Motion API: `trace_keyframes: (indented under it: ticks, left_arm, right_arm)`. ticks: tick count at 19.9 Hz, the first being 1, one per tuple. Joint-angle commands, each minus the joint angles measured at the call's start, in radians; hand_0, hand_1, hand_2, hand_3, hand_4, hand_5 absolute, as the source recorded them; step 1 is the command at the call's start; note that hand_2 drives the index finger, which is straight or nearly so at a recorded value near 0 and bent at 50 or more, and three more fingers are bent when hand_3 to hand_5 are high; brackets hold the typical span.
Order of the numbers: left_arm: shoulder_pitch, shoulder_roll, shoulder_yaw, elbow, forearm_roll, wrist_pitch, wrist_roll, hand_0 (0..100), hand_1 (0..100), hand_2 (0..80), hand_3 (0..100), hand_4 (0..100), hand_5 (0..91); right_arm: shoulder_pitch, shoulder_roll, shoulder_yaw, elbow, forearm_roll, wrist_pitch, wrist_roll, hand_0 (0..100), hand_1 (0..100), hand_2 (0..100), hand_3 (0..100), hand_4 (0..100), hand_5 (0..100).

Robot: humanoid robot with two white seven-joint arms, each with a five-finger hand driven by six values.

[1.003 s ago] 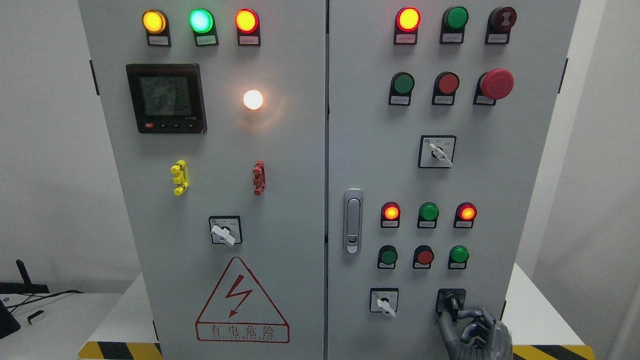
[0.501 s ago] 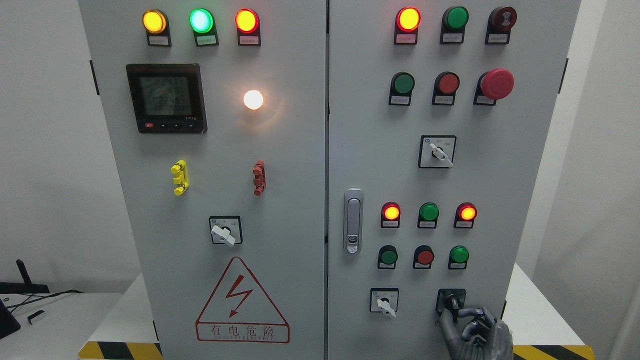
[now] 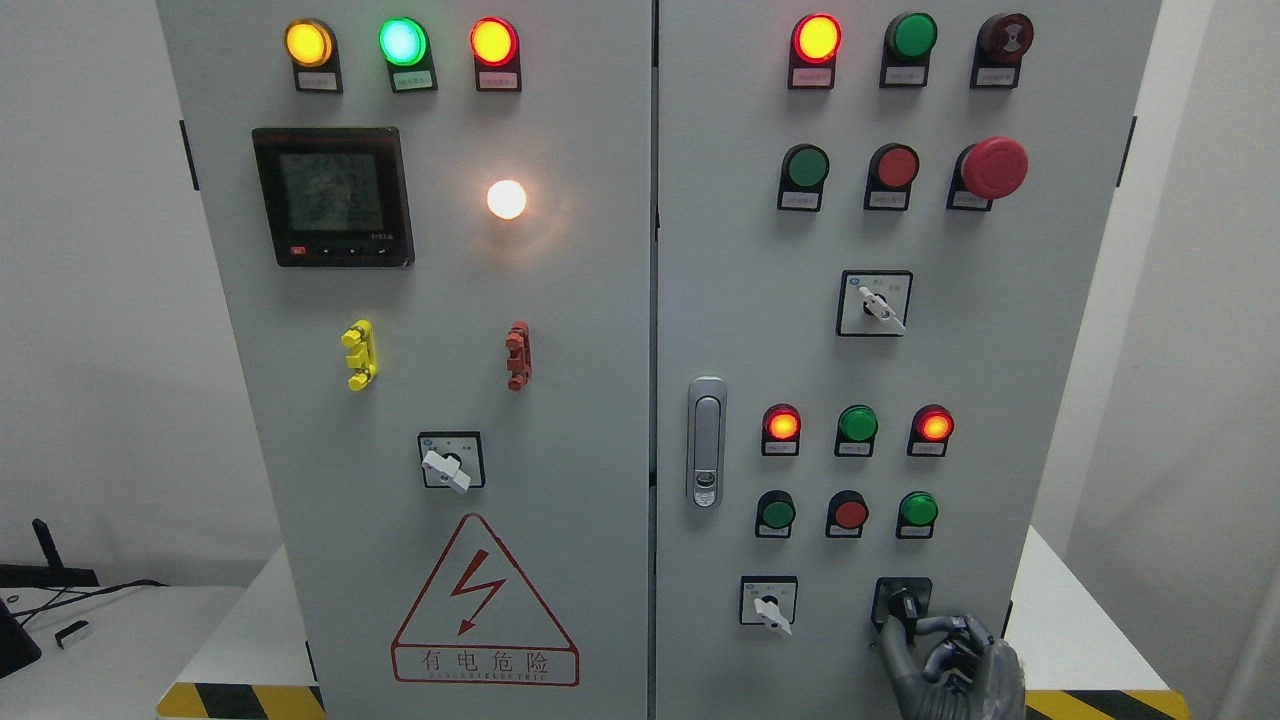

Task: Trip black knob to open circuit
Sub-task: 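Close the right hand fingers around the black rotary knob, then twist the black knob with the right hand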

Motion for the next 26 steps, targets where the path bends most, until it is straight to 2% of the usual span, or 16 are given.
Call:
trace_keyframes:
  ticks: [1,26]
  left_arm:
    - [0.000,-0.001,0.000,-0.001,-0.031,0.000,-0.001,12,39,0.0,0,0,0.0]
    - [0.000,-0.001,0.000,0.001,-0.031,0.000,-0.001,12,39,0.0,0,0,0.0]
  right_arm:
    - [0.000,0.000,0.032,-0.001,-0.020,0.009,0.005,32,81,60,97,93,100]
    - [-0.012,0.000,0.045,-0.009,-0.090,0.029,0.005,33,82,61,97,94,100]
